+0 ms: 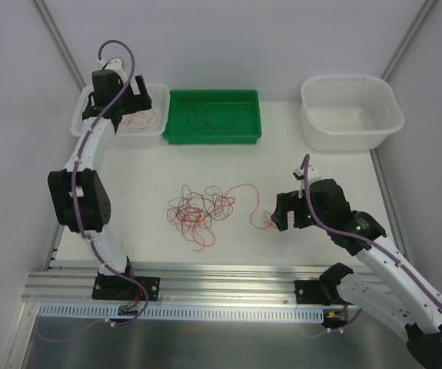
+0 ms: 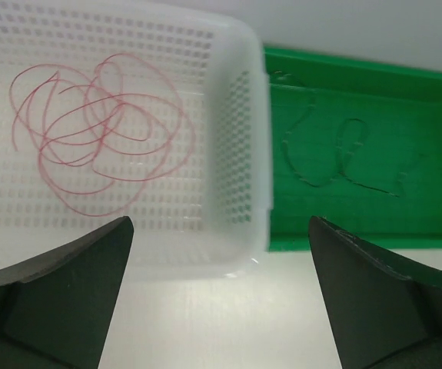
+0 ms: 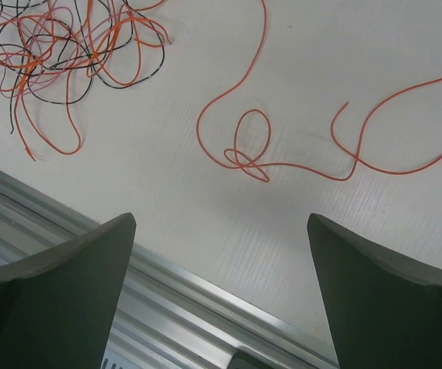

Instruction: Untangle the cables

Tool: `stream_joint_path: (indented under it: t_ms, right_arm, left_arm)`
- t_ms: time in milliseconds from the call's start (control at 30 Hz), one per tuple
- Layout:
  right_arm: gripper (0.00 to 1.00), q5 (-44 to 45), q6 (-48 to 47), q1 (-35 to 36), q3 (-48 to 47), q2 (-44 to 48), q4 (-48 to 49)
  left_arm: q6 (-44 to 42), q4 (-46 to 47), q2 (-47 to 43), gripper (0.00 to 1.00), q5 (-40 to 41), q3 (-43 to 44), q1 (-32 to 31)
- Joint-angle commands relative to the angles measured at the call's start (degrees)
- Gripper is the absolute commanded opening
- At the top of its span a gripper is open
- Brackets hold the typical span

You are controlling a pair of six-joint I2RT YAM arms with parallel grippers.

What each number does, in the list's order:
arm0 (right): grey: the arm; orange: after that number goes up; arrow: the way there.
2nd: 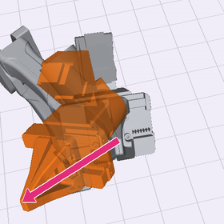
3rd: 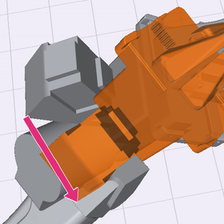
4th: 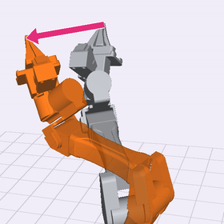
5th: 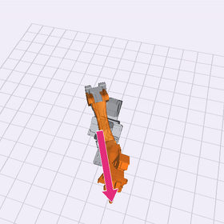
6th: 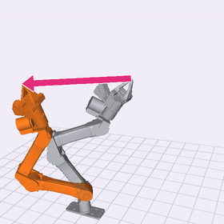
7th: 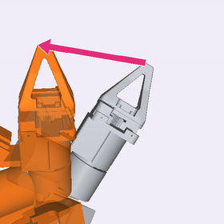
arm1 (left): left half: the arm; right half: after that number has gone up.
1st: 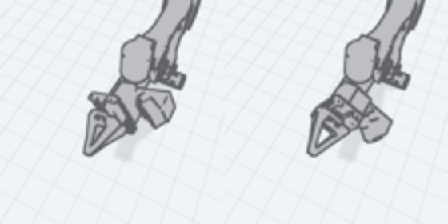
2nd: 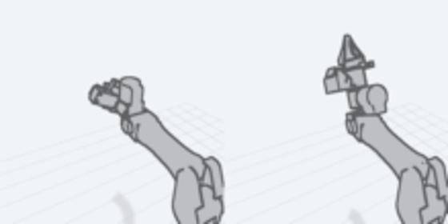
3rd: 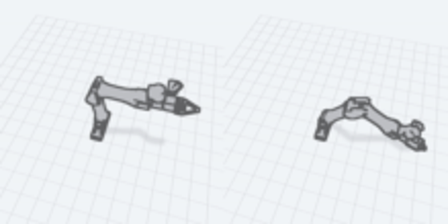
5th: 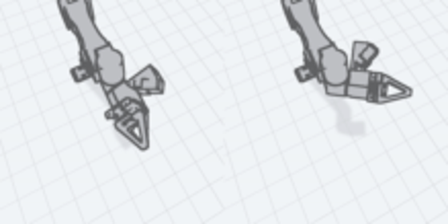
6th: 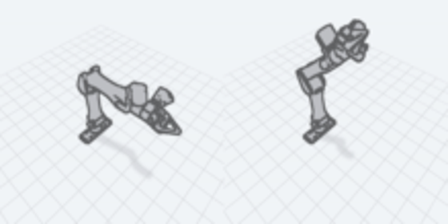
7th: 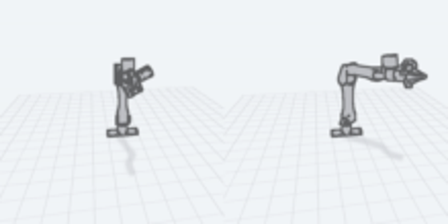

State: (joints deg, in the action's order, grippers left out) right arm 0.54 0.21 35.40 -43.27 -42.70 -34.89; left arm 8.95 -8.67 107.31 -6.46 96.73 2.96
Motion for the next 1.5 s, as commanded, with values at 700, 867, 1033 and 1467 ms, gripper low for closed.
stream_joint_path:
  t_ms: [700,867,1033,1467]
  right_arm:
    - [0.99,-12.0,5.3,10.0,-5.7,-17.9,13.5]
    - [0.99,-11.5,5.0,11.3,-6.2,-19.1,12.7]
    - [0.99,-11.4,5.2,11.9,-7.0,-21.2,13.4]
    - [0.99,-8.2,10.9,13.6,-9.8,-34.6,25.0]
  left_arm:
    - [-22.7,-17.3,-64.2,0.94,-17.9,-53.4,-21.4]
    - [-25.4,-19.3,-62.7,0.91,-18.3,-54.9,-24.2]
    - [-26.6,-19.9,-60.6,0.88,-17.1,-55.0,-26.2]
    - [-22.3,-18.9,-55.2,0.0,-15.4,-53.8,-29.1]
